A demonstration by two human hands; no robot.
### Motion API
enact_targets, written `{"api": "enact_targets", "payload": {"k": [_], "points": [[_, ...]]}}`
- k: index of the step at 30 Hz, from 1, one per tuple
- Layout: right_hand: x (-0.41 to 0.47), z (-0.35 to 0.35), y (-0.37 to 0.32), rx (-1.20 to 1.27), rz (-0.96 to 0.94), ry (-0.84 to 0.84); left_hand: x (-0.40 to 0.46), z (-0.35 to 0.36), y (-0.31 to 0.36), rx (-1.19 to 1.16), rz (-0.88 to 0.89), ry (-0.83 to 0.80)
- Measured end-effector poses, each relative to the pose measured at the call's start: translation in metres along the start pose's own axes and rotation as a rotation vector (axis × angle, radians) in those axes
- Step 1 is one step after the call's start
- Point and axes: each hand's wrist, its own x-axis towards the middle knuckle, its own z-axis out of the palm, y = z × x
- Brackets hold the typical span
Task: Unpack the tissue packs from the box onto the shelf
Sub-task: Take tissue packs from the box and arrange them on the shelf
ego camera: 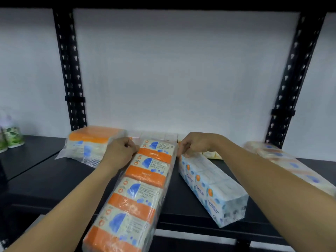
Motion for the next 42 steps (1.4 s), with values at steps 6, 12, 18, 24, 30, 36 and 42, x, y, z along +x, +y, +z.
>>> {"api": "enact_targets", "payload": {"k": [6,12,18,24,30,36,42], "points": [[-0.015,-0.019,-0.005,0.119,-0.057,0.234,0.002,0.000,0.013,-0.042,0.014,-0.053],[-0.055,-0.041,-0.050,0.315,-0.036,0.217,-0.010,-0.008,0.055,-0.151,0.099,-0.228],[-0.099,-0.032,-0.074,0.237,0.007,0.062,-0.040,-0.010,0.094,-0.147,0.202,-0.350],[-0.131,-0.034,-0.075,0.246,-0.045,0.310,-0.057,-0.012,0.115,-0.212,0.276,-0.307],[-0.174,-0.056,-0.055,0.514,-0.021,0.575,-0.064,-0.006,0.156,-0.226,0.512,-0.007],[-0.207,-0.052,-0.018,0.838,0.063,0.998,-0.083,0.038,0.168,-0.405,0.587,0.077],[-0.218,-0.023,0.014,1.153,0.198,1.316,-0.091,0.124,0.173,-0.397,0.352,0.079]]}}
